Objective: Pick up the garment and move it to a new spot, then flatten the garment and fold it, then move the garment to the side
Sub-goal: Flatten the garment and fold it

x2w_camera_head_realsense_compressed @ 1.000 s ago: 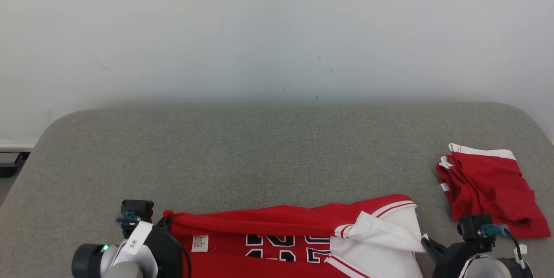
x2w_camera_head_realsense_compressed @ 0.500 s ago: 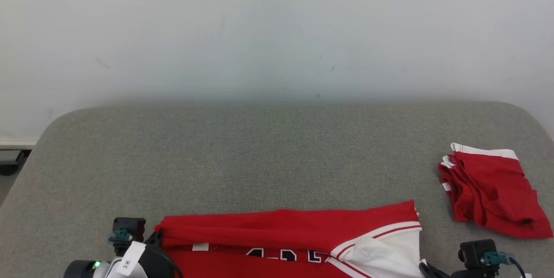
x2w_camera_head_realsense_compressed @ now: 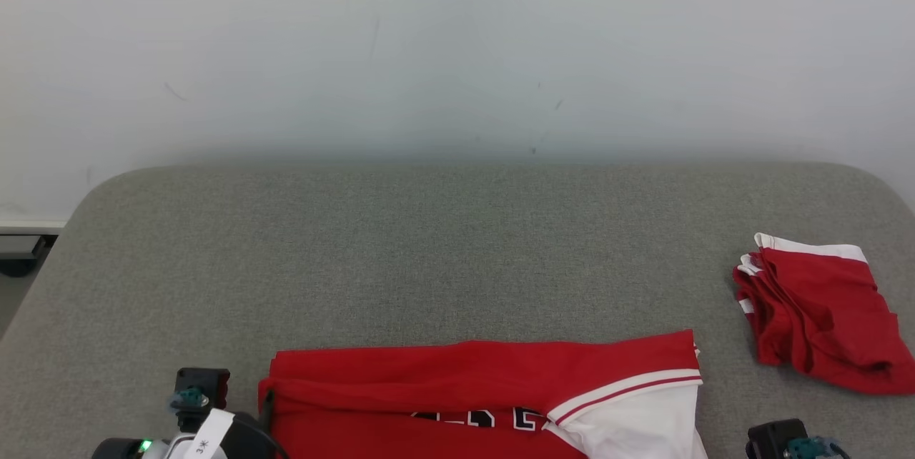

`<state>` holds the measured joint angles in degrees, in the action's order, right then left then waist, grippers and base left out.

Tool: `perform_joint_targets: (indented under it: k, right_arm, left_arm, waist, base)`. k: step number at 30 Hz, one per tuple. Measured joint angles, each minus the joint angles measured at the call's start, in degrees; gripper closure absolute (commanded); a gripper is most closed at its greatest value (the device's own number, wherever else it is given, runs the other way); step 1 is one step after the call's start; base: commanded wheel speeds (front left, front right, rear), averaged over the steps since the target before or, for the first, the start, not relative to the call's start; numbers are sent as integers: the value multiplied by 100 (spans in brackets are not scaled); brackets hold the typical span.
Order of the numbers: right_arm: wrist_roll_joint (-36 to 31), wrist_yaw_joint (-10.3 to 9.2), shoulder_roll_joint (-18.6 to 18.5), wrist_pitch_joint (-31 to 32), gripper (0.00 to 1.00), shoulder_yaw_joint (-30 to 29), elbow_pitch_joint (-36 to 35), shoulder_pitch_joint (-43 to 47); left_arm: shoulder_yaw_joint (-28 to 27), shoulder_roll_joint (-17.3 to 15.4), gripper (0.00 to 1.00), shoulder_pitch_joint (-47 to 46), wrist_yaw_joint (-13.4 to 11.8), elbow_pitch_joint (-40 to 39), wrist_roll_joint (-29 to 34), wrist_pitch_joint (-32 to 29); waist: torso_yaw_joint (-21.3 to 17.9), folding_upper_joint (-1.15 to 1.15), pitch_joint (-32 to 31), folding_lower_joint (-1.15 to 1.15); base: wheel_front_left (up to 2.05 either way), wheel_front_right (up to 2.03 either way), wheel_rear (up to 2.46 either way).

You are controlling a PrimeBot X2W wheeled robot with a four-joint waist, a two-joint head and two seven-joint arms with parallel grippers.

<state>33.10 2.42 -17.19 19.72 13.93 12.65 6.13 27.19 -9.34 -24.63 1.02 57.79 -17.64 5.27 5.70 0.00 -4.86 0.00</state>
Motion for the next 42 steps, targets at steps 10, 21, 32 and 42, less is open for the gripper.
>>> perform_joint_targets:
  k: [10, 21, 32, 42]
  right_arm:
    - [4, -470, -283, 186, 0, -360, -683, 280]
    - [-89, -805, -15, -208, 0, -720, -906, 283]
    - [-543, -906, 476, -1399, 0, -920, -1262, 149]
    - [-605, -906, 600, -2007, 0, -980, -1335, 175]
  left_arm:
    - [-171, -241, 0, 216, -405, -517, 41, 711]
    - [-187, -148, 0, 786, -613, -1791, 203, 875]
    - [-248, -209, 0, 1653, -671, -3267, 199, 899]
    - [-412, -419, 0, 2270, -706, -4109, 147, 909]
  waist:
    - [19, 0, -85, 0]
    - [67, 0, -198, 0]
    - [6, 0, -274, 0]
    - [-182, 0, -328, 0]
  base:
    - [0, 0, 0]
    - [0, 0, 0]
    - [0, 0, 0]
    - [0, 0, 0]
